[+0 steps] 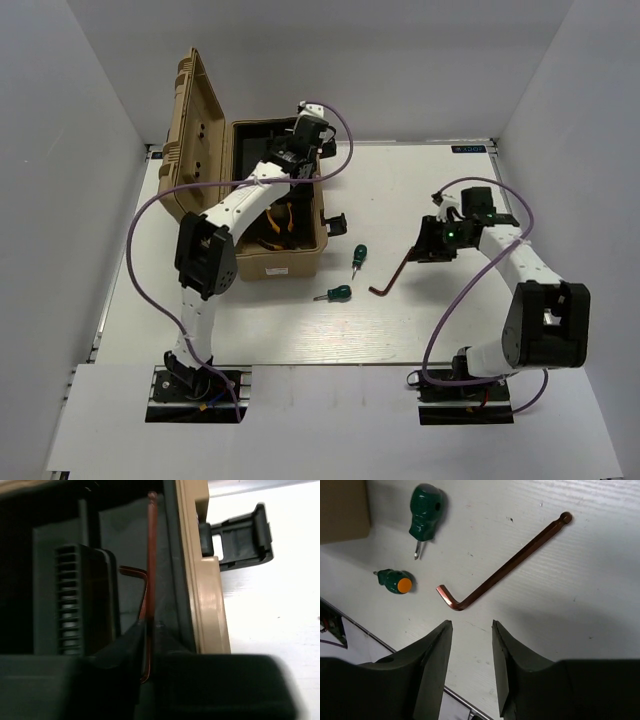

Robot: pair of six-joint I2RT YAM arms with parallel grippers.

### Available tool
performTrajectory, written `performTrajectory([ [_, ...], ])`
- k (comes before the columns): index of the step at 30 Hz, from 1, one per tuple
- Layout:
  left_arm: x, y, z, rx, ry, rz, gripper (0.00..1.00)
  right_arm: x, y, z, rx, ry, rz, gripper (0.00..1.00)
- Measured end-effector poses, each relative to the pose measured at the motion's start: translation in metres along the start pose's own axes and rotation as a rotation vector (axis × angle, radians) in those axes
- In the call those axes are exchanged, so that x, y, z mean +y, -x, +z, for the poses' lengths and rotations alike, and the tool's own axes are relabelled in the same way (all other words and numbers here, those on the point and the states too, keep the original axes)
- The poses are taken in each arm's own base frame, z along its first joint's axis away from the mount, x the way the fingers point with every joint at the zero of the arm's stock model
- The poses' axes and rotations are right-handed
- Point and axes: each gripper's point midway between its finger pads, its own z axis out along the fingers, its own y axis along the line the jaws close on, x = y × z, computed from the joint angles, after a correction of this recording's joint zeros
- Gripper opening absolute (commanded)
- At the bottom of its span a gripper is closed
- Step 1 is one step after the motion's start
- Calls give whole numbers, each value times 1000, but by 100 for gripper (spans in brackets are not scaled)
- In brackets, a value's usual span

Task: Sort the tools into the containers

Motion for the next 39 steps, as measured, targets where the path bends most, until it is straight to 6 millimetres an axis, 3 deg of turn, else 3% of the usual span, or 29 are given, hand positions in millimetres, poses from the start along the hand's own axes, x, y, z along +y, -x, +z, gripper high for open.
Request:
performTrajectory([
  [1, -1, -6, 6, 14, 4, 9, 37, 0, -2, 4, 15, -10, 9, 44],
  [5, 5, -16, 17, 47, 16, 28, 49, -2, -11, 21, 68, -56, 42, 46],
  [6, 7, -13, 17, 42, 18, 22, 54, -1, -12, 25, 79, -66, 43, 46],
  [11, 14, 9, 13, 11, 0, -10, 59, -4, -19, 40, 119, -125, 53, 46],
  [14, 13, 21, -2, -12, -35, -19, 62, -9, -22, 48, 144, -164, 57, 46],
  [18, 15, 21, -49, -28, -144, -30, 71, -14, -26, 55, 166, -215, 56, 46],
  [24, 29, 1, -162, -124, -384, -128, 79, -17, -25, 69, 191, -266, 59, 44],
  [27, 36, -6, -204, -178, -466, -161, 79, -18, -21, 79, 199, -305, 56, 44],
  [31, 41, -17, -229, -199, -518, -175, 79, -23, -17, 90, 204, -387, 44, 43],
  [37, 41, -33, -238, -175, -547, -168, 79, -27, -16, 91, 186, -460, 45, 39],
  [39, 40, -37, -241, -169, -557, -164, 79, -27, -16, 91, 183, -466, 50, 32],
])
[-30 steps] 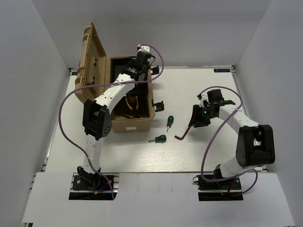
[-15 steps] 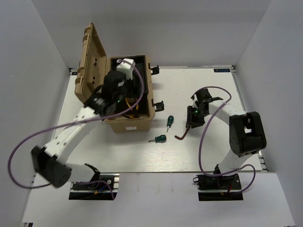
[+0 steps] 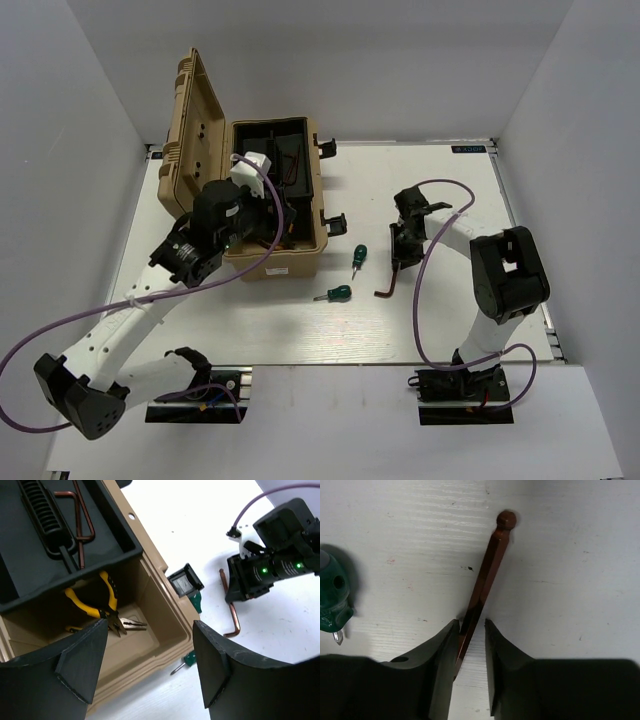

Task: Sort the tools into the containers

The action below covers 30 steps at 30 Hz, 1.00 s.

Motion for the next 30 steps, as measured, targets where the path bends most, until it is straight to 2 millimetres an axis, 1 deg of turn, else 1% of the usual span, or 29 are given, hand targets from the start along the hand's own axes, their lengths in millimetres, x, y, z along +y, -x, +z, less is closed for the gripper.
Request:
performTrajectory([
  [1, 0, -2, -1, 3, -3, 1, 79, 0, 0, 0, -1, -4, 4, 23],
  [4, 0, -6, -4, 14, -5, 2, 79, 0, 0, 1, 1, -9, 11, 9],
  [5, 0, -6, -5, 13, -7, 1, 79, 0, 0, 2, 2, -11, 13, 2],
  [6, -1, -5, -6, 12, -8, 1, 79, 1, 1, 2, 4, -8, 11, 0],
  [12, -7, -7, -15, 27, -42, 6, 79, 4, 2, 1, 20, 5, 10, 0],
  [15, -20, -9, -17, 54, -118, 33, 79, 7, 2, -4, 30, 39, -17, 0],
  [17, -32, -13, -17, 76, -189, 61, 77, 12, 9, -15, 20, 72, -55, 0],
  [18, -37, -16, -17, 90, -221, 77, 76, 17, 16, -25, 8, 95, -76, 0],
  [20, -45, -25, -17, 131, -276, 106, 76, 29, 40, -52, -54, 143, -125, 0],
  [22, -51, -34, -18, 166, -320, 140, 76, 45, 73, -87, -149, 196, -179, 0],
  [24, -55, -37, -23, 176, -353, 168, 76, 61, 106, -126, -261, 246, -230, 0],
  [25, -57, -35, -28, 165, -370, 180, 76, 69, 119, -145, -309, 269, -252, 0],
  [27, -61, -24, -41, 102, -401, 208, 77, 84, 142, -181, -392, 313, -291, 0],
  [28, -63, -18, -51, 62, -413, 216, 77, 93, 156, -201, -431, 340, -306, 0],
  [30, -65, -2, -72, -26, -429, 230, 77, 114, 186, -232, -521, 397, -338, 0],
])
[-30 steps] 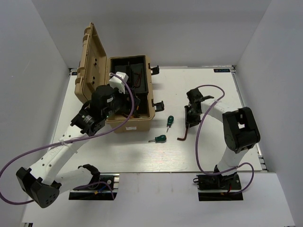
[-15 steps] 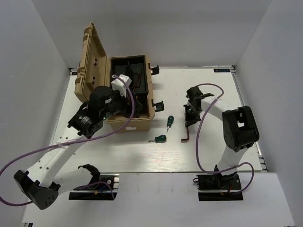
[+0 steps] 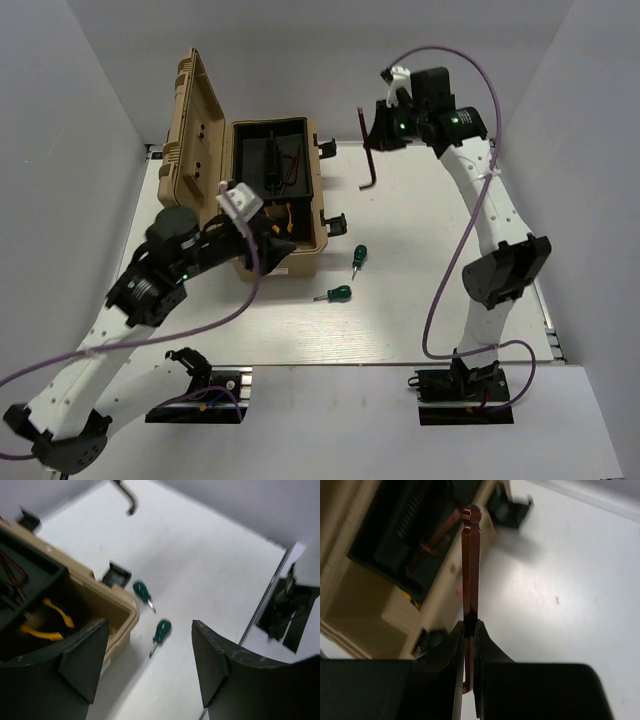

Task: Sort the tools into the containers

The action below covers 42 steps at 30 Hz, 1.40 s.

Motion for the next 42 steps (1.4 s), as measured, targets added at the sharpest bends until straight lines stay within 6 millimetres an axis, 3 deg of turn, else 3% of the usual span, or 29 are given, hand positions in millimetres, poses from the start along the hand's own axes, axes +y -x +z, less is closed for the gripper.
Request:
performTrajectory([
  [1, -4, 12, -11, -55, -2, 19, 77, 9, 24, 2, -53, 33, -16, 0],
  [3, -10, 32, -28, -149, -4, 45, 78, 22, 52, 13, -136, 97, -32, 0],
  [7, -17, 50, -47, -243, -7, 62, 78, 45, 56, 47, -165, 248, 31, 0],
  [12, -11, 39, -29, -176, -6, 32, 78, 67, 78, 108, -218, 405, 69, 0],
  [17, -5, 23, -13, -112, 6, -2, 78, 84, 79, 148, -250, 498, 70, 0],
  [23, -4, 15, -13, -108, 11, -27, 80, 112, 88, 152, -319, 564, 6, 0],
  [25, -3, 10, -10, -90, 17, -42, 81, 121, 87, 153, -328, 589, -17, 14],
  [28, 2, -2, 1, -37, 26, -61, 81, 128, 73, 162, -298, 602, -34, 24],
  [32, 10, -37, 24, 109, 32, -83, 81, 128, 43, 177, -216, 605, -28, 30],
  [36, 14, -77, 41, 269, 20, -91, 81, 121, 29, 182, -176, 586, -33, 35],
  [40, 8, -95, 52, 354, -18, -67, 81, 113, 17, 176, -129, 561, -57, 33],
  [42, 3, -97, 58, 375, -43, -48, 81, 108, 14, 158, -102, 531, -77, 3],
])
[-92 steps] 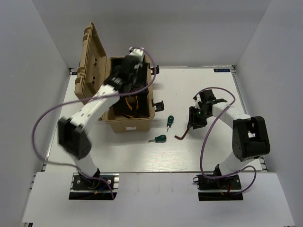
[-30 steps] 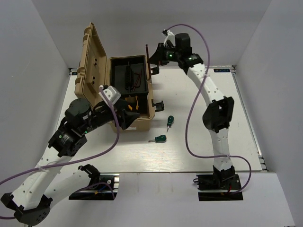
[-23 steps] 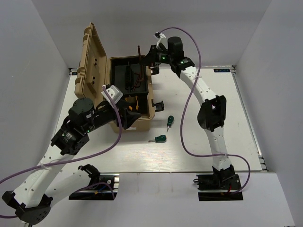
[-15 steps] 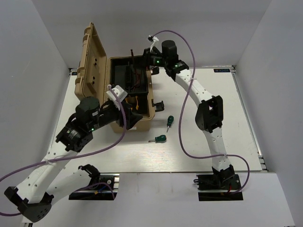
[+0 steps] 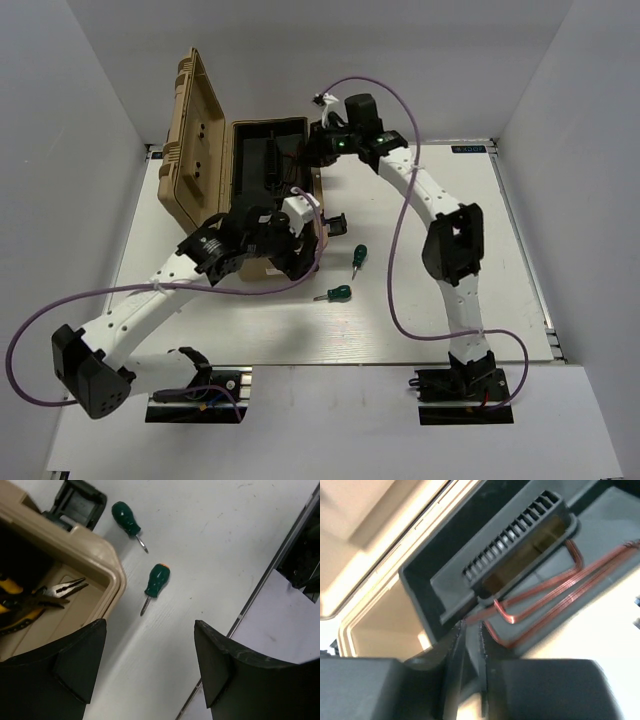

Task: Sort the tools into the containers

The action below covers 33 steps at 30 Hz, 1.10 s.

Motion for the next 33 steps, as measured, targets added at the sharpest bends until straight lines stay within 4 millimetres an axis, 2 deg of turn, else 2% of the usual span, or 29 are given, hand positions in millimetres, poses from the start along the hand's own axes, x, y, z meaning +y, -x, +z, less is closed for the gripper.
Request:
performTrajectory([
  [2, -5, 1, 8, 15, -19, 20, 78, 5, 9, -23, 5, -48, -30, 0],
  [3, -8, 2, 13, 25, -28, 31, 73, 7, 19, -40, -9, -95, -56, 0],
  [6, -16, -1, 37, 79, -55, 64, 60, 14, 45, -111, -48, -221, -129, 0],
  [7, -20, -4, 47, 105, -63, 78, 49, 15, 51, -139, -63, -261, -149, 0],
  [8, -23, -8, 58, 135, -69, 90, 44, 11, 52, -165, -69, -302, -153, 0],
  [9, -26, -14, 71, 171, -74, 111, 40, 7, 47, -194, -64, -345, -150, 16],
  [10, -30, -21, 83, 210, -80, 128, 33, 0, 38, -216, -55, -375, -135, 26],
  [11, -33, -28, 94, 247, -79, 145, 33, -7, 24, -234, -42, -396, -117, 35],
  [12, -35, -36, 106, 285, -74, 166, 33, -15, -4, -250, 0, -397, -73, 56],
  [13, -37, -47, 116, 330, -67, 187, 46, -22, -33, -258, 43, -389, -21, 61],
  [15, -40, -67, 131, 408, -48, 234, 66, -25, -93, -258, 124, -314, 92, 67],
  [18, -38, -96, 143, 512, 6, 288, 76, -11, -187, -248, 234, -155, 310, 67],
  [20, -35, -108, 146, 557, 38, 314, 79, 7, -224, -245, 263, -73, 417, 68],
  [22, -31, -110, 145, 572, 62, 325, 80, 21, -234, -245, 246, -18, 435, 68],
  [24, -28, -108, 144, 572, 88, 339, 80, 32, -229, -246, 203, 18, 395, 68],
  [29, -22, -99, 147, 553, 142, 366, 80, 31, -211, -251, 117, 18, 272, 68],
  [33, -21, -104, 151, 566, 149, 372, 80, 25, -209, -250, 97, 11, 242, 68],
])
